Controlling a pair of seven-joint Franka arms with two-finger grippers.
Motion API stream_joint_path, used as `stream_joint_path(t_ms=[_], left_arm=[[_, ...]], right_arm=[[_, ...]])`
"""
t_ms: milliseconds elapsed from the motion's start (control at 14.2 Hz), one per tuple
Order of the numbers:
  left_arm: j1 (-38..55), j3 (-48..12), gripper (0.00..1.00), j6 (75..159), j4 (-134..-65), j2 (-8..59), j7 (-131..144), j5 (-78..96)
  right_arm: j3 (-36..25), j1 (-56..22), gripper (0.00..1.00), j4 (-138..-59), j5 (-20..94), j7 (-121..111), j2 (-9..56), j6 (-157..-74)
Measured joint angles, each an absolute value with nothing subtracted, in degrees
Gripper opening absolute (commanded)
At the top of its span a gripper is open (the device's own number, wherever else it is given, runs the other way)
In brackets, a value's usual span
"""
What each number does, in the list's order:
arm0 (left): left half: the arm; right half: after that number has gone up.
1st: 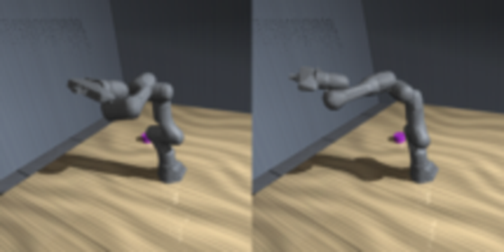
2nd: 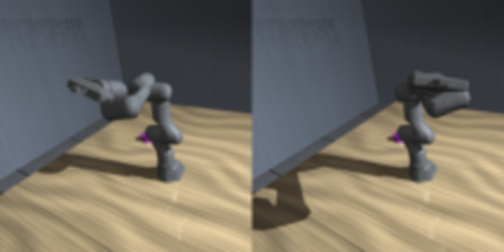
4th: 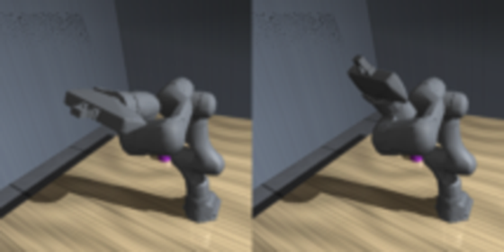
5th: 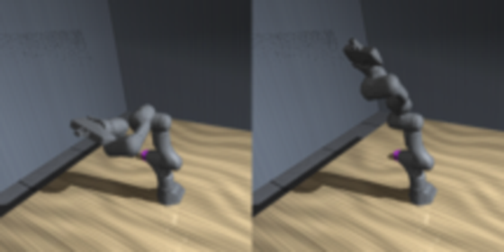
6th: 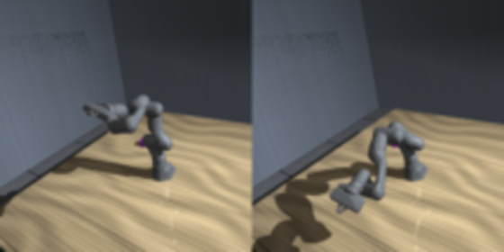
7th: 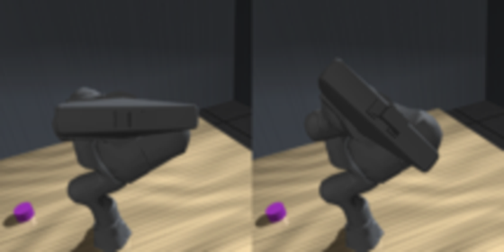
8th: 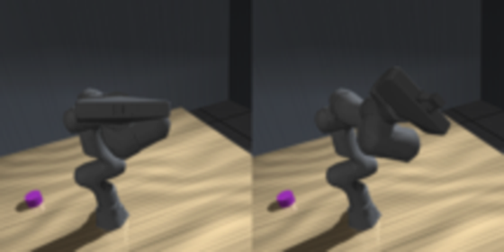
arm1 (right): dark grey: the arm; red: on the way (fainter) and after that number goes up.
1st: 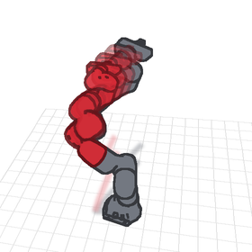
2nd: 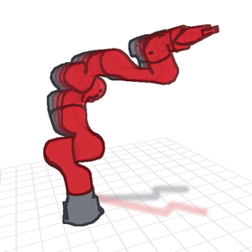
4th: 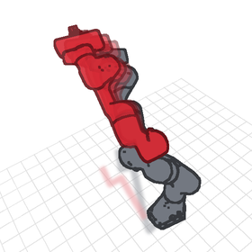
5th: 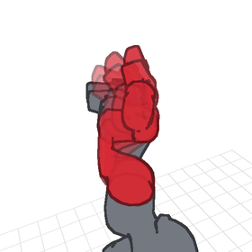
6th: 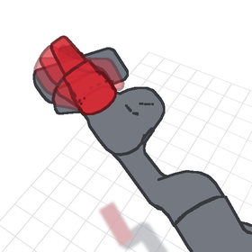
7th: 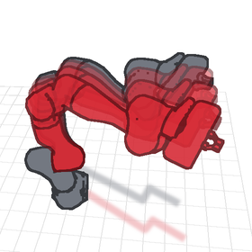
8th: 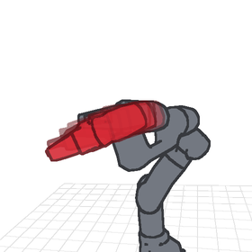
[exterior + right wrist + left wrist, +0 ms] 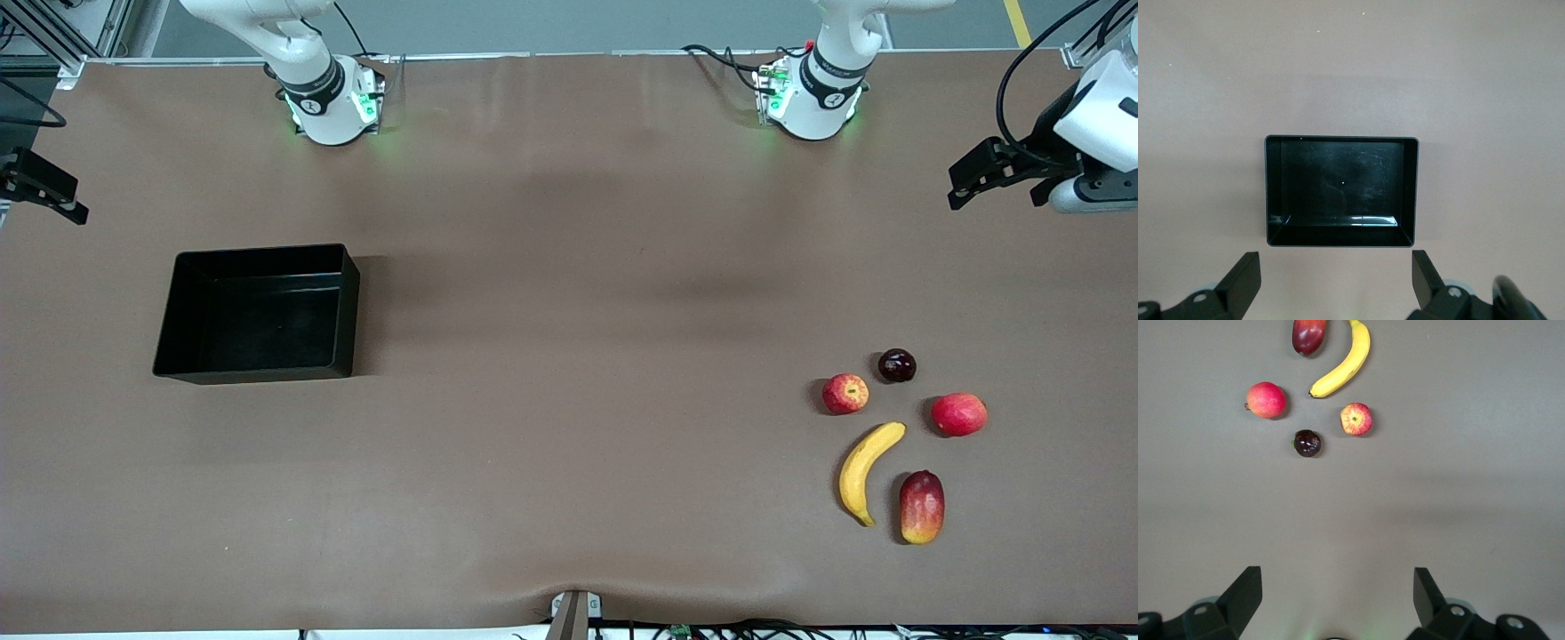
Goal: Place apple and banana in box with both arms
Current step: 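Reach the left gripper to the red apple while the right gripper reaches the box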
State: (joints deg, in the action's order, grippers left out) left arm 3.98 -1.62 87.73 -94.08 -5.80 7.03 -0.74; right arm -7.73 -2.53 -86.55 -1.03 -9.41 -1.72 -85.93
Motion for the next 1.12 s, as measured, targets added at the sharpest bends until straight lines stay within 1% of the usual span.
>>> stream_joint_path(t_ms=[351, 492, 632, 773, 983, 1124], left_arm=[[4.0, -1.6, 1.0, 87.7, -94.0, -5.5, 7.0, -0.7], [4.0, -1.6, 1.0, 87.8, -93.2, -4.0, 7.0, -1.0], [4.0, -1.6, 1.0, 87.9, -91.5, -0.3, 7.0, -1.2], [4.0, -1.6, 1.0, 89.6, -90.5, 4.9, 7.0, -1.2], [3.9, -1.6, 1.0, 96.3, -88.6, 14.0, 7.0, -1.2], [3.9, -1.6, 1.0, 101.2, -88.0, 19.2, 7.0, -1.2]], right_arm=[[-7.8, -2.4, 1.0, -86.5, -1.0, -9.4, -1.7, -85.9], [-7.9, -2.4, 1.0, -86.5, -1.0, -9.4, -1.7, -85.9], [-7.9, -2.4, 1.0, -86.5, -1.0, -9.4, -1.6, -85.9], [-7.9, -2.4, 1.0, -86.5, -1.0, -9.4, -1.6, -86.2], [-7.8, -2.4, 1.0, -86.9, -0.9, -9.4, -0.2, -87.2], [-7.9, -2.1, 1.0, -87.1, -0.9, -9.4, 3.0, -88.7]])
